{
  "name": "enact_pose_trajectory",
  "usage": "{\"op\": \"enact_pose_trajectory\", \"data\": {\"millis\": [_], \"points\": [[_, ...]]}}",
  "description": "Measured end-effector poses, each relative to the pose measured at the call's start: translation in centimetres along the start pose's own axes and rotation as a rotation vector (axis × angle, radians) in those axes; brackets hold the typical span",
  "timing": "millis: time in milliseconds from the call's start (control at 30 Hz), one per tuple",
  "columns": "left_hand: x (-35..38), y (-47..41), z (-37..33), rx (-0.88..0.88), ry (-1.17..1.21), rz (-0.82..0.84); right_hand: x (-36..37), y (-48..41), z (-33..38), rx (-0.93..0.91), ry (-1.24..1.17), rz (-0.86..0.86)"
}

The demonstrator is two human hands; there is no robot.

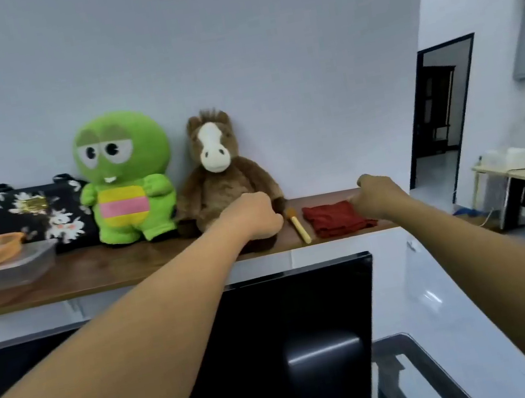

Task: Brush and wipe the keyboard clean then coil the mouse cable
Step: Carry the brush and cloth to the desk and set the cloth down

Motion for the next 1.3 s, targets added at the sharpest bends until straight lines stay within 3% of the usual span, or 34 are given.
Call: {"op": "enact_pose_trajectory", "data": {"millis": [367,633,800,867,967,1067,1167,1300], "points": [[8.2,-10.1,-5.9,-0.161,-0.19,0.282,7.2,-7.1,-3.8,0.02,0.118,0.022],[10.2,-12.8,-5.4,-0.25,-0.226,0.267,8.7,-8.8,-2.4,0.029,0.126,0.123],[9.3,-11.7,-6.7,-0.194,-0.253,0.217,7.2,-7.1,-1.9,-0.005,0.067,0.055],[8.2,-11.0,-7.7,-0.134,-0.192,0.143,5.0,-5.6,-1.8,0.014,0.028,0.009],[5.9,-9.4,-9.3,-0.089,0.119,0.072,0.1,-2.1,-1.7,-0.023,0.0,0.043],[4.0,-6.5,-11.6,-0.068,0.378,0.018,-3.2,0.4,-3.0,-0.038,0.01,-0.086],[3.5,-2.6,-13.9,-0.022,0.522,0.026,-4.2,2.8,-5.5,-0.006,-0.022,-0.223],[5.3,4.4,-16.5,0.05,0.647,0.103,-3.7,8.8,-8.6,0.02,-0.01,-0.259]]}}
Point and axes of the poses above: each hand's wrist, its own y-axis away from the middle knuckle, its own x-axis out of the palm, z = x × y, the point moved 2 cm from there along -y, towards the middle knuckle, and after that the axes turned 2 degrees about y, right-handed, at the moved point
